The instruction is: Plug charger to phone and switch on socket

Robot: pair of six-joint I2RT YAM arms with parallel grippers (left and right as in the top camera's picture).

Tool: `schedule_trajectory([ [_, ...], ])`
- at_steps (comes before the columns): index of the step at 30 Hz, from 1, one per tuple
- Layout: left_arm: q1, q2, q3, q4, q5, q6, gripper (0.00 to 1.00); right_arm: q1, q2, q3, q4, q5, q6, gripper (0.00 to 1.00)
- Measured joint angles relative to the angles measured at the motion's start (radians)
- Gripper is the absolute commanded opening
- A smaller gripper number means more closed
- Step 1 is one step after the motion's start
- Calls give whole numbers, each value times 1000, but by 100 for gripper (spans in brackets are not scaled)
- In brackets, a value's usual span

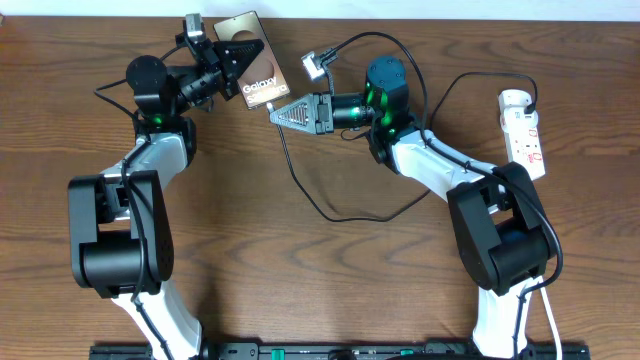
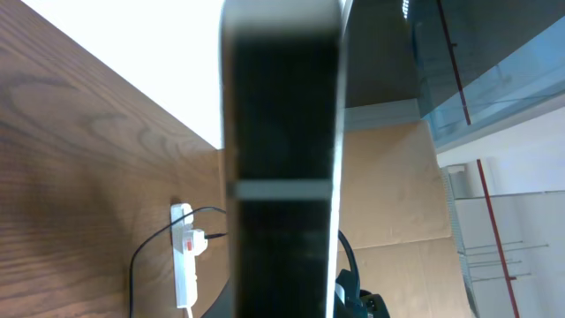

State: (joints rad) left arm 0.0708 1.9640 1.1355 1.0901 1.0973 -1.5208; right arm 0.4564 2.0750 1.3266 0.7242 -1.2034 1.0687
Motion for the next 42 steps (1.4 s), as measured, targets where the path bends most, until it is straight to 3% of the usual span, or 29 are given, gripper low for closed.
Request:
schedule_trajectory([
  [42,8,0,0,47,60,19,8,0,0,0,-2,-23,2,1],
])
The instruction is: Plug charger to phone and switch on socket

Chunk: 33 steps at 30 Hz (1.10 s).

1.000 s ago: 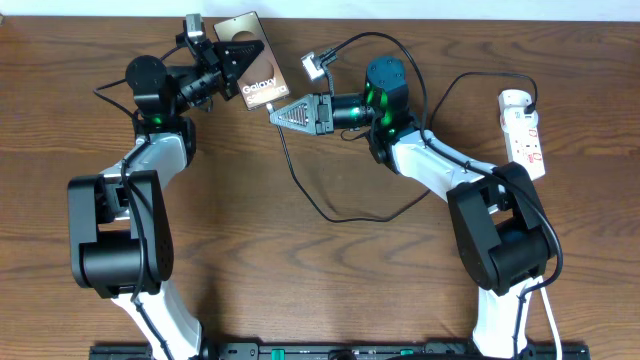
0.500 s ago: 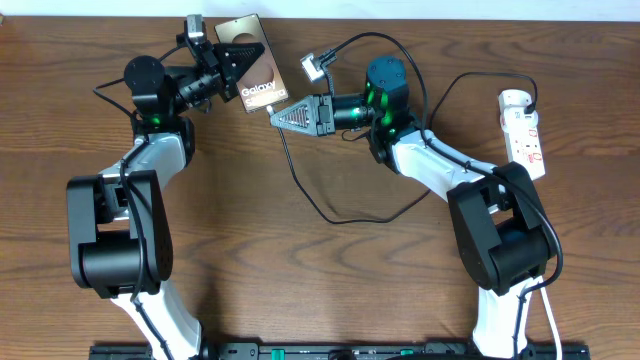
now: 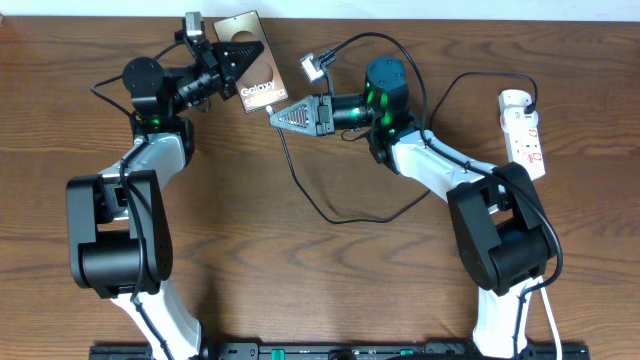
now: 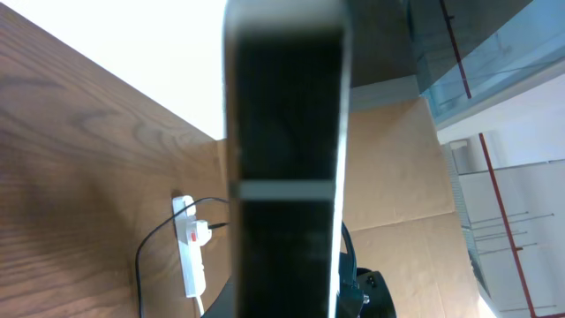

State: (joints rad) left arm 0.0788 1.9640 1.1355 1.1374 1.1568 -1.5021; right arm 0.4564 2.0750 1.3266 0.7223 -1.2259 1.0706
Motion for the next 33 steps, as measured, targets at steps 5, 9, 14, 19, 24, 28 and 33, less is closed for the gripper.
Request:
schedule_trajectory([
  [5,5,0,0,1,0,6,8,5,0,0,0,15,24,1],
  [9,5,0,0,13,-5,10,7,5,0,0,0,23,51,1],
  [14,6,0,0,16,-8,10,7,5,0,0,0,27,72,1],
  [19,6,1,0,16,-11,10,7,5,0,0,1,31,86,1],
  [24,8,4,0,16,-11,10,7,7,0,0,5,38,114,1],
  [28,12,4,0,19,-14,10,7,11,0,0,34,49,151,1],
  [33,13,4,0,21,-16,6,7,15,0,-2,58,71,195,1],
])
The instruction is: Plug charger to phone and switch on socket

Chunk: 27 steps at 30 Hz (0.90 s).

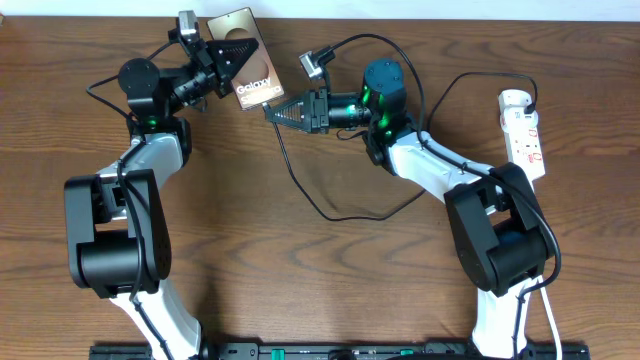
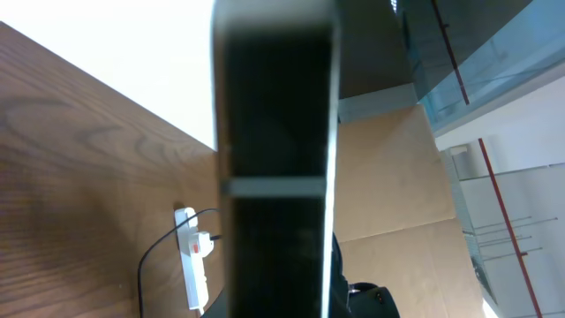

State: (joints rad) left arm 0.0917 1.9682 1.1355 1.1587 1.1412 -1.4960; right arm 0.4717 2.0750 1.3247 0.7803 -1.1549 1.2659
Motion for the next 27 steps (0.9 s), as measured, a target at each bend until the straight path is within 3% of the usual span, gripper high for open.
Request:
schedule_trajectory([
  [27,0,0,0,69,92,9,7,4,0,-5,2,-26,-19,1],
])
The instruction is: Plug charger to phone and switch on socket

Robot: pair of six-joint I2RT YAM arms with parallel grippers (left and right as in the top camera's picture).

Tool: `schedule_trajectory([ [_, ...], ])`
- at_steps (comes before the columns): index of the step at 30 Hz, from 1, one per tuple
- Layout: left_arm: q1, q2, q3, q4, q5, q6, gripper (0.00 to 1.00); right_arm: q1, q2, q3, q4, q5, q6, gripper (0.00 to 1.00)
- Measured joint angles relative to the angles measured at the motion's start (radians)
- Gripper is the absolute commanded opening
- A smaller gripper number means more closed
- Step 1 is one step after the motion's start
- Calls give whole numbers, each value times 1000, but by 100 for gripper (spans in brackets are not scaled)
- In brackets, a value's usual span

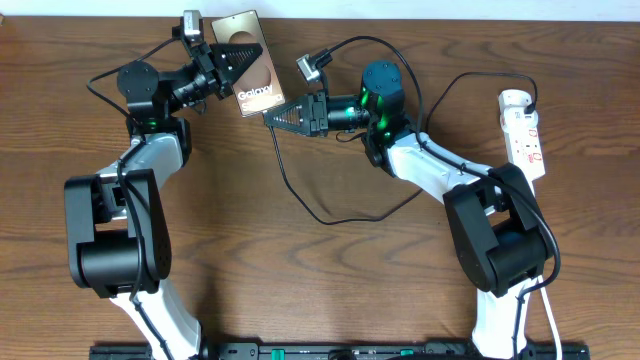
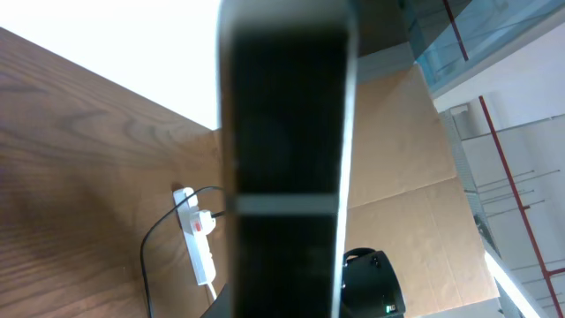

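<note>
The brown Galaxy phone (image 1: 255, 67) is held up at the table's far edge, with my left gripper (image 1: 228, 50) shut on its upper part. In the left wrist view the phone (image 2: 284, 159) fills the middle as a dark blurred slab hiding the fingers. My right gripper (image 1: 277, 116) points left, just below and right of the phone's lower end, shut on the black charger cable; the plug tip itself is too small to see. The cable (image 1: 300, 190) loops down across the table and back to the white power strip (image 1: 524, 128) at the far right.
The power strip (image 2: 196, 243) with a plug in it also shows in the left wrist view on the brown wood table (image 1: 300, 290). Both arm bases stand near the front edge. The table's back edge runs right behind the phone.
My right gripper with the cable has edged a little left and up, closer to the phone's lower end. The phone has tilted slightly in my left gripper.
At first my left gripper held the phone up at the back while my right gripper held the cable just right of it. Over the following moments the right gripper crept left toward the phone's lower end, and the phone shifted a little up and left.
</note>
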State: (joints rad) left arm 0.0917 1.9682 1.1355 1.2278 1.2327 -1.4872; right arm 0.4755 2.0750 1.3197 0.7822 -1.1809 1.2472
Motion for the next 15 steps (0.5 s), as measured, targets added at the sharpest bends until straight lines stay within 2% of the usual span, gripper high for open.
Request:
schedule_trajectory([
  [10,0,0,0,0,3,3,7,0,0,-1,0,-2,-3,2],
  [14,0,0,0,-8,-2,22,7,-2,0,-1,-8,9,-7,18],
  [15,1,0,0,-19,9,25,7,-5,0,-1,-13,27,-12,33],
])
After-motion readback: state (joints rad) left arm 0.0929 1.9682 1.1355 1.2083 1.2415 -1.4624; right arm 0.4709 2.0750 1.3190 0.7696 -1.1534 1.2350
